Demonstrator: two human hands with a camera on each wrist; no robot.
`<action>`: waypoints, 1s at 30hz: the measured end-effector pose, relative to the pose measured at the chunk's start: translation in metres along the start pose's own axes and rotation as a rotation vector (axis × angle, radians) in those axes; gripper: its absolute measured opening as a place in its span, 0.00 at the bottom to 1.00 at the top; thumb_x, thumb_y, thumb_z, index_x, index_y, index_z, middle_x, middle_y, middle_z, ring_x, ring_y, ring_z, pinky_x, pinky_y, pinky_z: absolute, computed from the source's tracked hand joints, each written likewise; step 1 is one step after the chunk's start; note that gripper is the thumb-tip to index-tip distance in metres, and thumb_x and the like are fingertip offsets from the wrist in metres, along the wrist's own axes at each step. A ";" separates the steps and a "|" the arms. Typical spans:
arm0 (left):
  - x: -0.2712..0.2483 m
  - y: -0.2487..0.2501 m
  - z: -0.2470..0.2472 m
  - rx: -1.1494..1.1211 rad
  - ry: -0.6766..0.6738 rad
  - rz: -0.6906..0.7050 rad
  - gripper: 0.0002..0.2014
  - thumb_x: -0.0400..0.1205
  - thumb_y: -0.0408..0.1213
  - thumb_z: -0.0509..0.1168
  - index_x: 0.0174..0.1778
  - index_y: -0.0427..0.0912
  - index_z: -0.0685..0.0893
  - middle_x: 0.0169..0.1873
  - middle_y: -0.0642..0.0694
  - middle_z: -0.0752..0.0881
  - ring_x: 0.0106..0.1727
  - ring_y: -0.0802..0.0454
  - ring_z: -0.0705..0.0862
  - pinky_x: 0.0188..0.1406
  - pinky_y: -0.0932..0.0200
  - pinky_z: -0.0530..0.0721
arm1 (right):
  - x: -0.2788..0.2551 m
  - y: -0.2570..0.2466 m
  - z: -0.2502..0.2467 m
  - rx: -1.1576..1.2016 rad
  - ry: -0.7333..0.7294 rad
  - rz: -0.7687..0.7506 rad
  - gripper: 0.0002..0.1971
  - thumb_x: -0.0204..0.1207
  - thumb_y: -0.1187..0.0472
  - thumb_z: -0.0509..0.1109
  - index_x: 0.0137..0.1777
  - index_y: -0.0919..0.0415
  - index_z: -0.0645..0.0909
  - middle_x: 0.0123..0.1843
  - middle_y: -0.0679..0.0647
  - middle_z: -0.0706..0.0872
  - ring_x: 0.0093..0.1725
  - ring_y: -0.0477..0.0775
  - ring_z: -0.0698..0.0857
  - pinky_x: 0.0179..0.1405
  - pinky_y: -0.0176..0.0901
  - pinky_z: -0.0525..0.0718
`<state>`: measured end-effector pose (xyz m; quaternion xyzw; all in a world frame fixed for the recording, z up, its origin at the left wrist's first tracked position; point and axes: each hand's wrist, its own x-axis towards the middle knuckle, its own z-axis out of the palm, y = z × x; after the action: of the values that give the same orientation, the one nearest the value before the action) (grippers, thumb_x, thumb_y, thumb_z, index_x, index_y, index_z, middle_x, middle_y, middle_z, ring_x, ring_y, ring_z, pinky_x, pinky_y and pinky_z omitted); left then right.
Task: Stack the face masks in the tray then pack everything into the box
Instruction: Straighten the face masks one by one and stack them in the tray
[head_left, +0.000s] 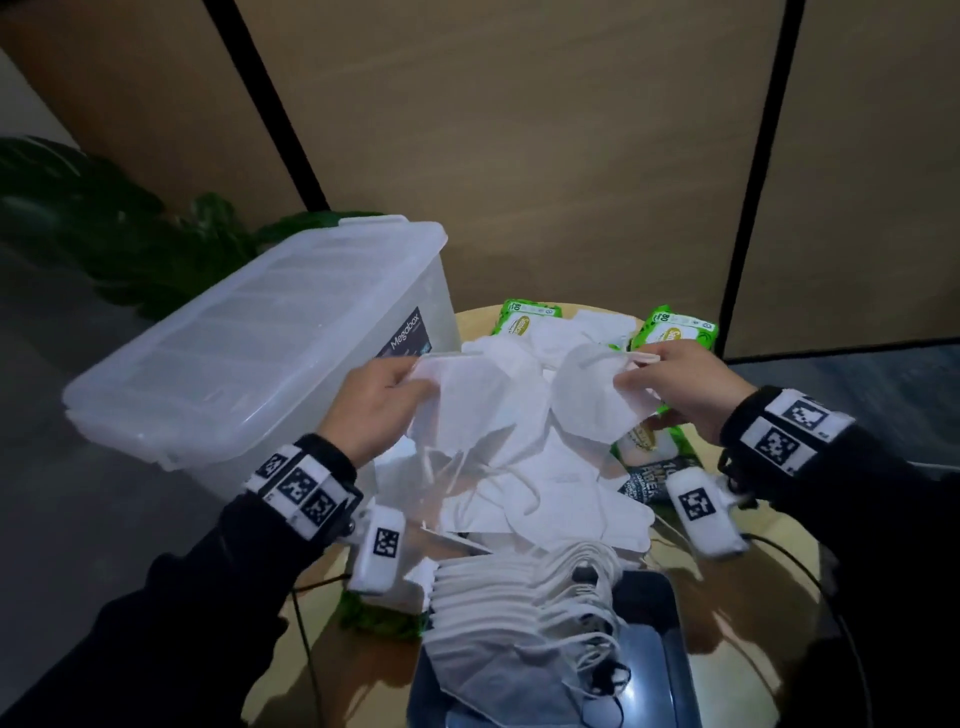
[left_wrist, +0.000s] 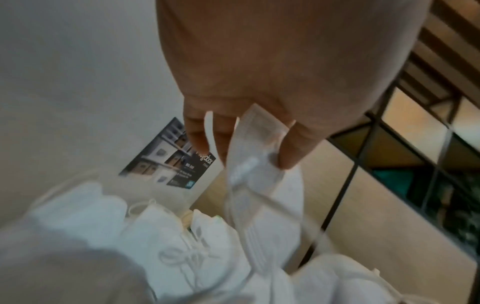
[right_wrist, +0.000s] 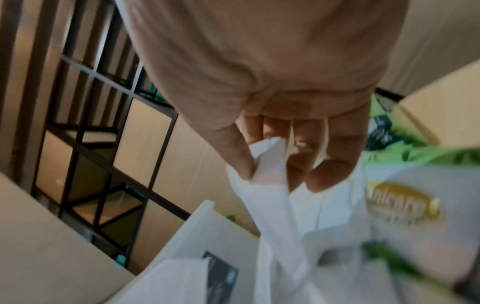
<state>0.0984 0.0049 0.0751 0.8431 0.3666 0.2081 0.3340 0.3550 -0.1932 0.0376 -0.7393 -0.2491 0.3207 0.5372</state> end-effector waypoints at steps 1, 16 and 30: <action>-0.005 -0.002 0.002 -0.122 0.052 -0.020 0.09 0.78 0.45 0.70 0.49 0.51 0.94 0.45 0.48 0.94 0.48 0.44 0.91 0.51 0.46 0.88 | -0.006 -0.003 0.005 0.117 -0.008 0.006 0.06 0.76 0.71 0.73 0.52 0.69 0.85 0.41 0.60 0.82 0.39 0.58 0.83 0.28 0.43 0.83; -0.060 0.013 0.031 -1.101 -0.019 -0.242 0.14 0.83 0.24 0.67 0.63 0.37 0.89 0.55 0.44 0.94 0.56 0.42 0.92 0.51 0.43 0.92 | -0.050 -0.001 0.088 0.718 0.043 0.106 0.08 0.80 0.73 0.69 0.53 0.60 0.81 0.45 0.56 0.90 0.47 0.60 0.90 0.48 0.57 0.92; -0.057 0.002 0.021 -0.802 0.039 -0.041 0.15 0.76 0.28 0.79 0.58 0.44 0.91 0.50 0.49 0.95 0.52 0.53 0.93 0.52 0.56 0.90 | -0.063 -0.013 0.123 0.672 -0.195 -0.159 0.18 0.83 0.76 0.65 0.72 0.78 0.77 0.70 0.80 0.82 0.70 0.84 0.80 0.73 0.78 0.77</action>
<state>0.0754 -0.0483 0.0559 0.6342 0.2796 0.3439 0.6335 0.2213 -0.1558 0.0357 -0.4657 -0.2364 0.4110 0.7472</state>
